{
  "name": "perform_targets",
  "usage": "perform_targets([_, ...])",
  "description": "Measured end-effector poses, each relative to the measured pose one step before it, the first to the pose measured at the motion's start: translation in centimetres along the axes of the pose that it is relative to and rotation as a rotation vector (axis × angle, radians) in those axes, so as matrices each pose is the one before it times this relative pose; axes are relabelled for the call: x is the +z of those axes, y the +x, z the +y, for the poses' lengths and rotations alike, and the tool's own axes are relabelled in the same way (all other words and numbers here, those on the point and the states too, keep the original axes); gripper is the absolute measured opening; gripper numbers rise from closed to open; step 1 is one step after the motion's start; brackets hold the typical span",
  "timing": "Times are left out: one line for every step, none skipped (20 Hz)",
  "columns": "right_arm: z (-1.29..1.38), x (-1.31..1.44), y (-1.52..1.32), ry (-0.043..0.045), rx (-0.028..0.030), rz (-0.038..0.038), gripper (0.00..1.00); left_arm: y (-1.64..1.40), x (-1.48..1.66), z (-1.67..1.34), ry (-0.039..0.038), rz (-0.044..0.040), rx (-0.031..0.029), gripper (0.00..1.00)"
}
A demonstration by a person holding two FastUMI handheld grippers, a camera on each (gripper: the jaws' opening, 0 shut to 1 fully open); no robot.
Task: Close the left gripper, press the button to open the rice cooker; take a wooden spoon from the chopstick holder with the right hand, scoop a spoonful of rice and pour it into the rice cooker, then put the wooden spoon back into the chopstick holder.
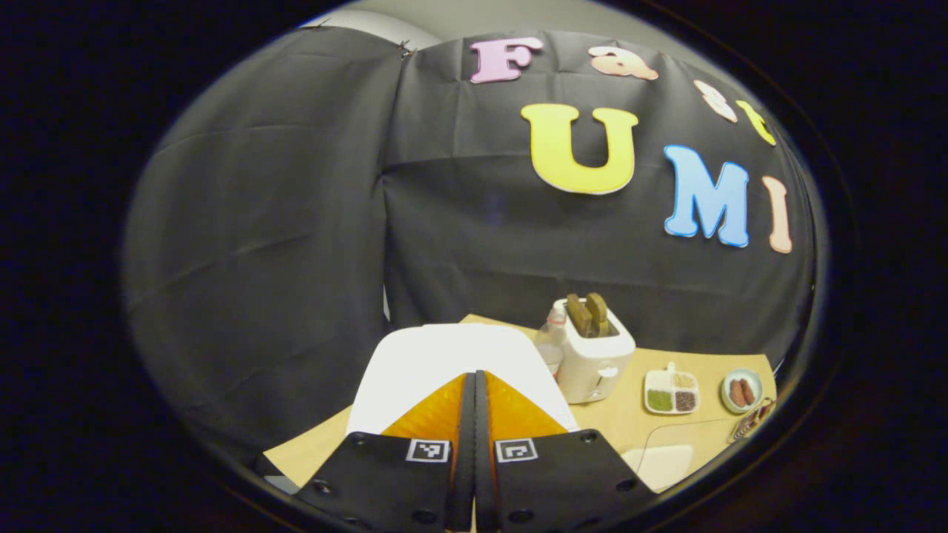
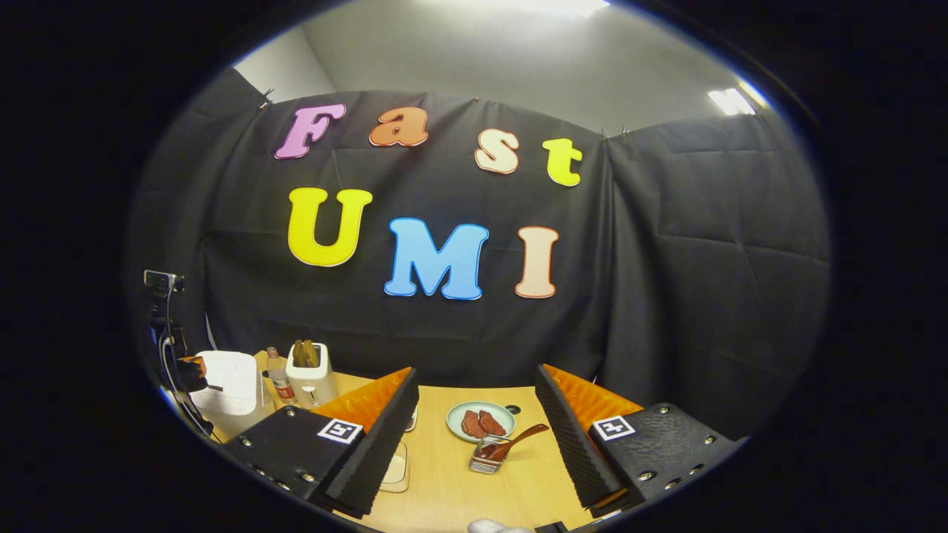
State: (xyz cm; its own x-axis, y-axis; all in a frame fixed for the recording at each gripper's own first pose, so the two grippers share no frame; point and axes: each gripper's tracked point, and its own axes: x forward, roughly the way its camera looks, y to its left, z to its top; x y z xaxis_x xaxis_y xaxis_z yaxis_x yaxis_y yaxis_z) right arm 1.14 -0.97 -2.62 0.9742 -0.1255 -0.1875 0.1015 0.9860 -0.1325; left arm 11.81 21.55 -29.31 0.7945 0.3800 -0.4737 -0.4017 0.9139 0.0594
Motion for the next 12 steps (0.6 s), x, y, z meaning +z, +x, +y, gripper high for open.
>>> perform_targets([0.02,-0.201,0.127,-0.00339,0.00094,0.00638,0.97,0.668,-1.037,0.098,0.00188,0.02556,-0.00151,0.08])
perform_targets([-0.138,-0.096,0.099,-0.00187,-0.00243,0.00266,0.97,0.347,-1.33,-0.017,0.00071,0.03603,0.01081,0.09])
perform_targets([-0.142,-0.11,0.188,-0.00177,-0.00111,0.00472,0.97,0.554,-0.881,-0.011,0.00021,0.02938,0.00204,0.09])
perform_targets([0.054,-0.228,0.186,0.00217,0.00281,0.00482,0.94,0.448,-0.864,0.335,0.00257,0.01976,0.01581,0.09])
perform_targets([0.033,-0.096,0.084,0.00397,0.00546,0.00267,0.97,0.545,-0.724,0.199,-0.00656,0.01708,0.0117,0.07])
perform_targets([0.006,-0.091,0.125,0.0003,0.00121,0.00287,0.97,-0.82,-0.685,-0.07,-0.00366,0.03543,0.00468,0.09])
perform_targets([-0.062,-0.135,0.029,-0.00344,0.00192,0.0018,0.97,0.969,0.548,-0.09,0.01627,-0.04422,0.00184,0.08])
perform_targets([-0.023,-0.261,0.024,-0.00208,0.00055,0.00435,0.97,-0.191,-0.298,0.063,0.02171,0.02331,0.00586,0.07])
perform_targets([0.076,-0.15,0.03,0.00199,0.00552,0.00547,0.97,-0.104,0.234,0.229,0.00886,-0.00188,0.00117,0.09])
perform_targets([0.154,-0.294,0.083,0.00532,0.00384,0.00715,0.97,-0.012,-0.264,-0.035,-0.00063,0.01201,-0.00288,0.09])
perform_targets([0.112,-0.154,0.073,0.00536,0.00635,0.00481,0.97,0.015,-0.053,-0.057,0.00136,0.02194,-0.00771,0.09])
perform_targets([0.1,-0.145,-0.035,0.00391,0.00362,0.00159,0.97,0.103,-0.129,-0.192,-0.02079,0.0269,-0.00678,0.09])
